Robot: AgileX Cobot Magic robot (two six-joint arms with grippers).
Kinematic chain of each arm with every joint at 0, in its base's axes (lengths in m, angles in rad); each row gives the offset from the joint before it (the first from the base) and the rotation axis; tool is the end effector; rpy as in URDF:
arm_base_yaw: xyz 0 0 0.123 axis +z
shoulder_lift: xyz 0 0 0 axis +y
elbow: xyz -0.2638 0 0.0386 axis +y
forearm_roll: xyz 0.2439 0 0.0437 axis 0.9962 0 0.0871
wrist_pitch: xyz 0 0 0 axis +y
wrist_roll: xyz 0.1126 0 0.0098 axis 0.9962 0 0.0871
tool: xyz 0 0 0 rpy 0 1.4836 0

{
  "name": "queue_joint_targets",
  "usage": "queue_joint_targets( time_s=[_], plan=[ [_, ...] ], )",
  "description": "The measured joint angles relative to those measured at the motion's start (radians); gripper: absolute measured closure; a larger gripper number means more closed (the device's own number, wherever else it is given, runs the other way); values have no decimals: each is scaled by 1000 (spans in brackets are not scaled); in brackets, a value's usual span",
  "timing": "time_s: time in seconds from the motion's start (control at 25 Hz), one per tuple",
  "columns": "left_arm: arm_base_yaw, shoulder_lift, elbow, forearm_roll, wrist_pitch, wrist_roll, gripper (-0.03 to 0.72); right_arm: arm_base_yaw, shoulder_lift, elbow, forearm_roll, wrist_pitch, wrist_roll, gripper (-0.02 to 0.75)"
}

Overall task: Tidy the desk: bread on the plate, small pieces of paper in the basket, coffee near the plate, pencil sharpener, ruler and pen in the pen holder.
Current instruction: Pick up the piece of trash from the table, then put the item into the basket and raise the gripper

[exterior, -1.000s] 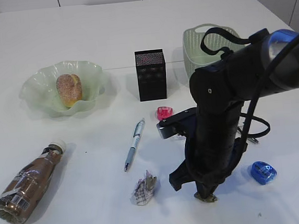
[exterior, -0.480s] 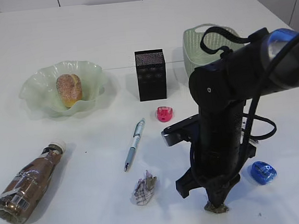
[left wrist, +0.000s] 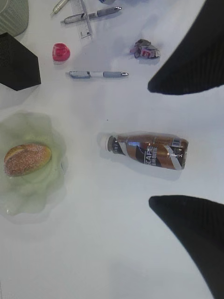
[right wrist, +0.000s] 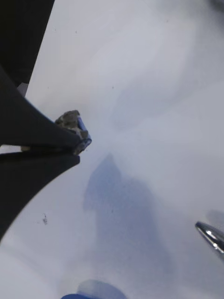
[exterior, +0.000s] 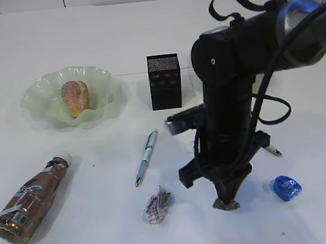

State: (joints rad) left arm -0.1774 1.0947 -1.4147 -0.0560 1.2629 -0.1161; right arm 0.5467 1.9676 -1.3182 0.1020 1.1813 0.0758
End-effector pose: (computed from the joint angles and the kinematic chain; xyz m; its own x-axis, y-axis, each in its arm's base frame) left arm 0.2009 -0.0421 0.4081 -0.7643 0.0024 -0.6449 0.1102 0.9858 -0.1270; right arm 0.2841 0.1854 0.1278 -0.8939 -0.4107 0.1795 -0.4043 0.9117 0.0728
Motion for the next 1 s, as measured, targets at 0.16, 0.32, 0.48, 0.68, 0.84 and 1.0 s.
queue_joint_targets(
  time_s=[0.16,0.32,0.48,0.68,0.84,1.0],
  plan=[
    [0,0,0,0,0,0,217,0,1,-86,0,17,5,722],
    [0,0,0,0,0,0,220,0,2,-220,0,24,11,722],
    [0,0,0,0,0,0,221,0,2,-381,-18,35,22,722],
    [0,0,0,0,0,0,222,-12,2,-516,-94,43,58,722],
    [0,0,0,0,0,0,223,-32,5,-587,-130,52,78,722],
    [0,0,0,0,0,0,223,-76,5,-670,-175,59,92,722]
  ],
)
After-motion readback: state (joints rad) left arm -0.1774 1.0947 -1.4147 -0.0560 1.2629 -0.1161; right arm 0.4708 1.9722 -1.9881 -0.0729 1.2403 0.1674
